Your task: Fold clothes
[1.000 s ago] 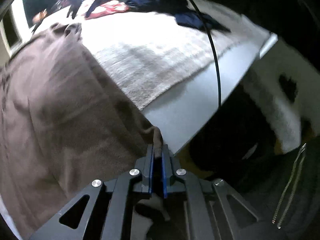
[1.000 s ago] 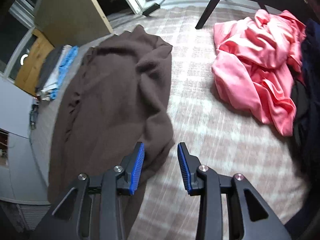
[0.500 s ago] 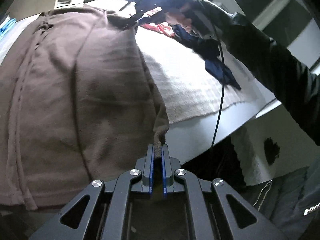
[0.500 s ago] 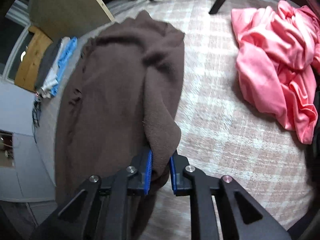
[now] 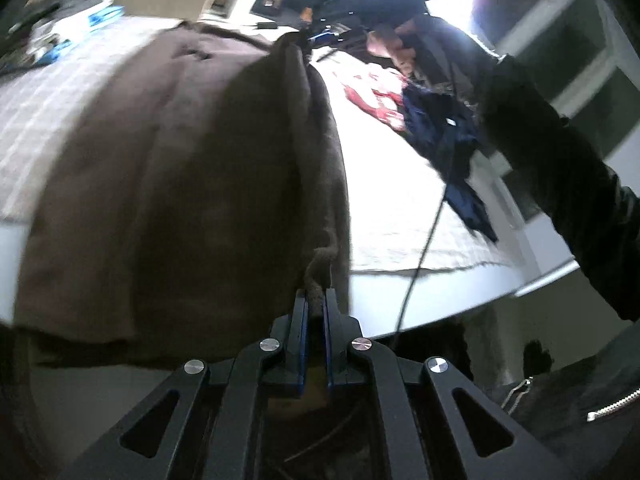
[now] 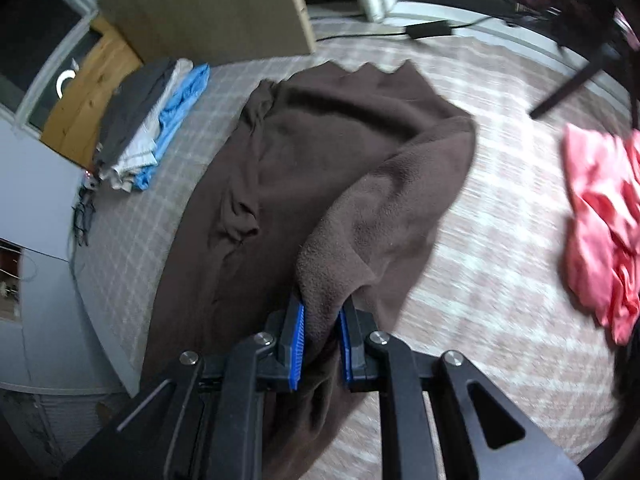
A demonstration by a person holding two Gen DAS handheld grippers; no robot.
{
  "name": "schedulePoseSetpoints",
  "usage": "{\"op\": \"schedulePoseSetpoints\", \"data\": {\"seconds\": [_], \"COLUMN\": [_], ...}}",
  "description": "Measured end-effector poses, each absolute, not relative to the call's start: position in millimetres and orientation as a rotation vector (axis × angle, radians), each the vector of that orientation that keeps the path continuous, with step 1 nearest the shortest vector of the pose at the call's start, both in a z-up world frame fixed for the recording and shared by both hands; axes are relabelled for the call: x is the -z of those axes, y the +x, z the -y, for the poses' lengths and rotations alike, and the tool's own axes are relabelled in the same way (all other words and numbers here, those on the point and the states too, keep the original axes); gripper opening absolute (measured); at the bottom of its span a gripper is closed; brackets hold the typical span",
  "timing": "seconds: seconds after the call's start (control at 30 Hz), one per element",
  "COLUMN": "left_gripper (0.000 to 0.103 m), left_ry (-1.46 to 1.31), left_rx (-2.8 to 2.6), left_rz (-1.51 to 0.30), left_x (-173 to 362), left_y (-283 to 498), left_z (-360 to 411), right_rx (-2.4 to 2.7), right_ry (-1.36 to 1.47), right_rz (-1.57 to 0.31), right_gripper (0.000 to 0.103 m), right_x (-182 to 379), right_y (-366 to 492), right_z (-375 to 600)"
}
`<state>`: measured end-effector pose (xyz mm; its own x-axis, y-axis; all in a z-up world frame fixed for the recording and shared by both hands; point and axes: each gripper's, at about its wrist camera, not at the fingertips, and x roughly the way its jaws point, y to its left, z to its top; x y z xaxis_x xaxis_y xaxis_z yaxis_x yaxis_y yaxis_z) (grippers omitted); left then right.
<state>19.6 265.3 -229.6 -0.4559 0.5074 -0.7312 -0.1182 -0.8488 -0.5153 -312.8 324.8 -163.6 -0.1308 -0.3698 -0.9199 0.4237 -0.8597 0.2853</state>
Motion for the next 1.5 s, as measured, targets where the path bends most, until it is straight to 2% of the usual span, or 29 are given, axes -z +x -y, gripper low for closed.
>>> {"op": "schedulePoseSetpoints", "data": {"seconds": [0.2,0.33,0.43,0.47,0.53,0.7,0.83,0.93,1.07,1.2,1.27,1.47,1.5], "left_gripper": [0.005,0.005,0.007,0.006,0.007,0.007,0.007,0.007,0.007,0.009,0.009,0.01,0.01], "left_ry": [-1.407,-1.426,-1.469,-1.482,-1.509,-1.5,-1.481,-1.441,-1.452,-1.509,-1.563,-1.513,-1.509], "left_rx": [-2.391,-2.405,-2.39,-2.379,-2.36,-2.425,-2.459,-2.427,-2.281,-2.168,-2.127,-2.13,-2.129], "left_rz": [0.603,0.613,0.598,0.605,0.614,0.469,0.237,0.119,0.027,-0.114,-0.111,-0.17,-0.181], "left_x": [244,251,252,251,241,200,172,167,193,225,242,250,250], "left_y": [20,16,14,14,16,23,-9,-50,-95,-102,-103,-91,-90], "left_z": [-243,-243,-244,-242,-237,-219,-226,-243,-282,-311,-311,-309,-309], "right_rx": [2.026,2.016,1.986,1.96,1.909,1.935,2.136,2.132,2.124,2.056,2.052,2.107,2.128], "right_ry": [1.669,1.703,1.717,1.719,1.721,1.512,1.446,1.521,1.594,1.625,1.609,1.551,1.541], "right_rz": [-0.259,-0.314,-0.339,-0.337,-0.332,-0.087,-0.1,-0.086,-0.118,-0.27,-0.332,-0.379,-0.332], "right_gripper": [0.015,0.015,0.025,0.036,0.038,0.038,0.038,0.038,0.038,0.037,0.037,0.037,0.037], "right_x": [194,210,216,212,201,119,95,124,170,209,222,215,205], "right_y": [-314,-318,-319,-319,-318,-323,-341,-358,-379,-394,-402,-410,-404], "right_z": [-271,-255,-248,-247,-245,-290,-343,-353,-352,-324,-311,-305,-318]}}
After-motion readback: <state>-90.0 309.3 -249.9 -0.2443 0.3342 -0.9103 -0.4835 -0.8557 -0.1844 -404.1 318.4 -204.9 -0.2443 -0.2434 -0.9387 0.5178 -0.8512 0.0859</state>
